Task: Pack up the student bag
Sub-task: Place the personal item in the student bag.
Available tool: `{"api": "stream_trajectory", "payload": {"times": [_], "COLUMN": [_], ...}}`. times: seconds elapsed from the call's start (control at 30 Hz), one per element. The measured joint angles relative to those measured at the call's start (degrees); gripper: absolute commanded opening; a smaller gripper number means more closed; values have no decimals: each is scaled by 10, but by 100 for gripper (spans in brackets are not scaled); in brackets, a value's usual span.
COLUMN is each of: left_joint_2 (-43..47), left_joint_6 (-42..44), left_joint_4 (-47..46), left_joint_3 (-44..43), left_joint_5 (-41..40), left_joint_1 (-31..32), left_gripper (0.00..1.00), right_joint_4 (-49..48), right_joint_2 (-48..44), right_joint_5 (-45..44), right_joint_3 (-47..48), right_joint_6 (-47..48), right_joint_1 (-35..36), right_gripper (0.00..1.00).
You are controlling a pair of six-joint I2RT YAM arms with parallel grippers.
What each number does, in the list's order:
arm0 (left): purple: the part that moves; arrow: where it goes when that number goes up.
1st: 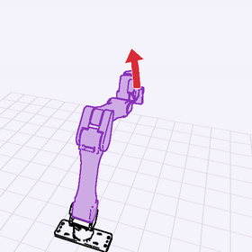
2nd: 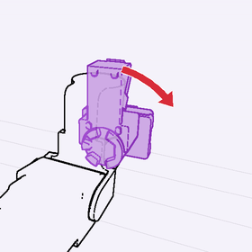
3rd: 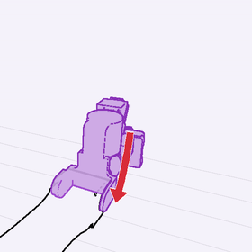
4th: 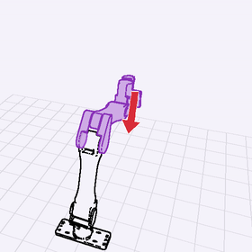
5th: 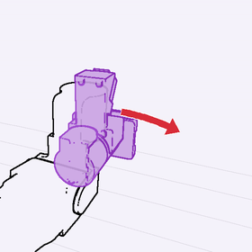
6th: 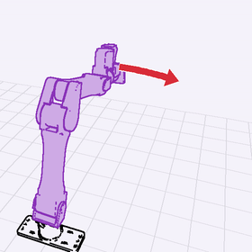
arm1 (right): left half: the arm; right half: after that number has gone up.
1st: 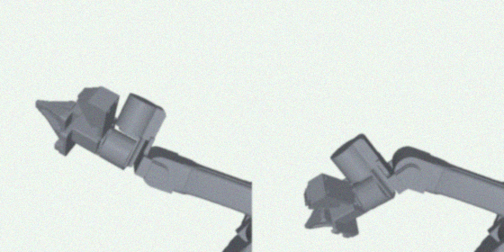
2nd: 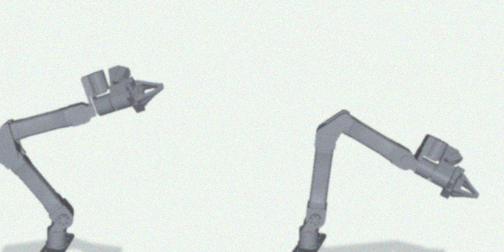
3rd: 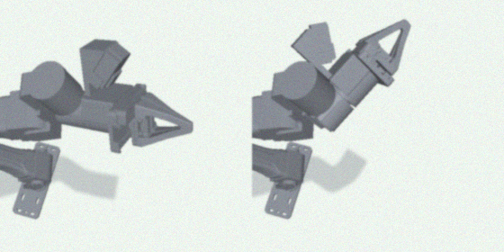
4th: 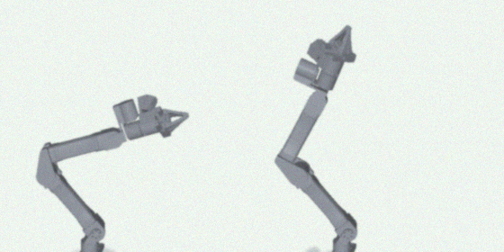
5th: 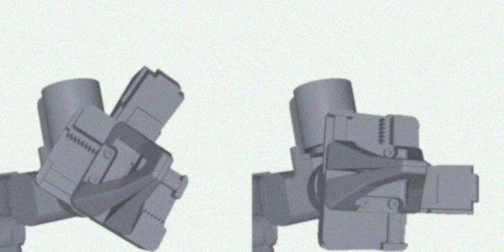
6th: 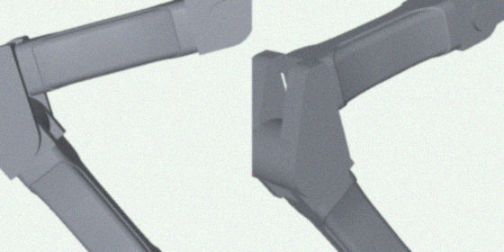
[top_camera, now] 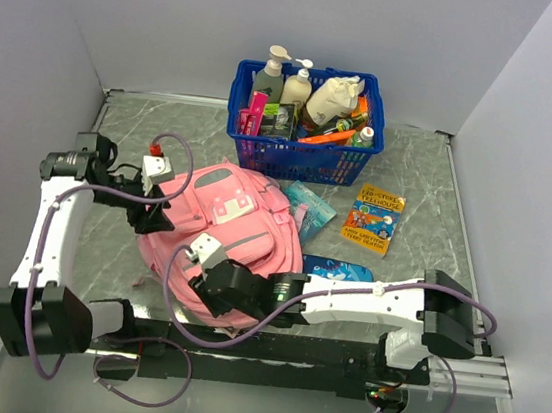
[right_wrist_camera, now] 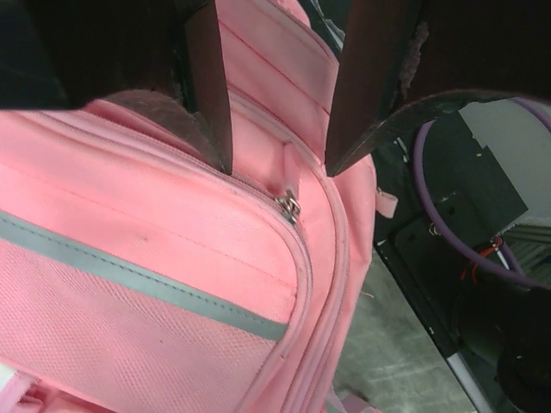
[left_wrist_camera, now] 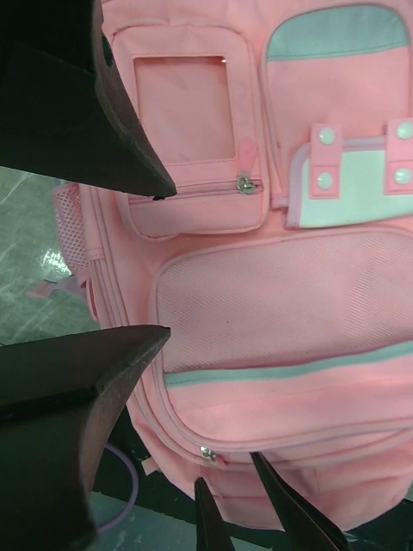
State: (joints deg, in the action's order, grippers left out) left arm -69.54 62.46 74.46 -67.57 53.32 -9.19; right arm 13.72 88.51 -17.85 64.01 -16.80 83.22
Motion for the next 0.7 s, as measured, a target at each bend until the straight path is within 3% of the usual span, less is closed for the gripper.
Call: {"api": "stream_trajectory", "payload": {"times": [0.37,0.47,0.57,0.7], "left_joint_2": [45,50,52,60], "left_joint_6": [-24,-29,-37,-52], "left_joint_4": [-26,-33,-35,-37], "left_joint_3": [26,30,30,29], "left_joint_5": [11,12,21,27], "left_joint_1": [0,3,16,72], "left_gripper": [68,69,71,73], "right_joint_4": [3,7,14,21], "right_joint_2": [35,35,37,37], "right_joint_5": [-1,-2,-1,-8], "right_joint_3": [20,20,20,21], "right_joint_6": [-3,-8,-12,-18], "right_joint_1": [3,3,3,5], "right_gripper": [34,21,0,0]}}
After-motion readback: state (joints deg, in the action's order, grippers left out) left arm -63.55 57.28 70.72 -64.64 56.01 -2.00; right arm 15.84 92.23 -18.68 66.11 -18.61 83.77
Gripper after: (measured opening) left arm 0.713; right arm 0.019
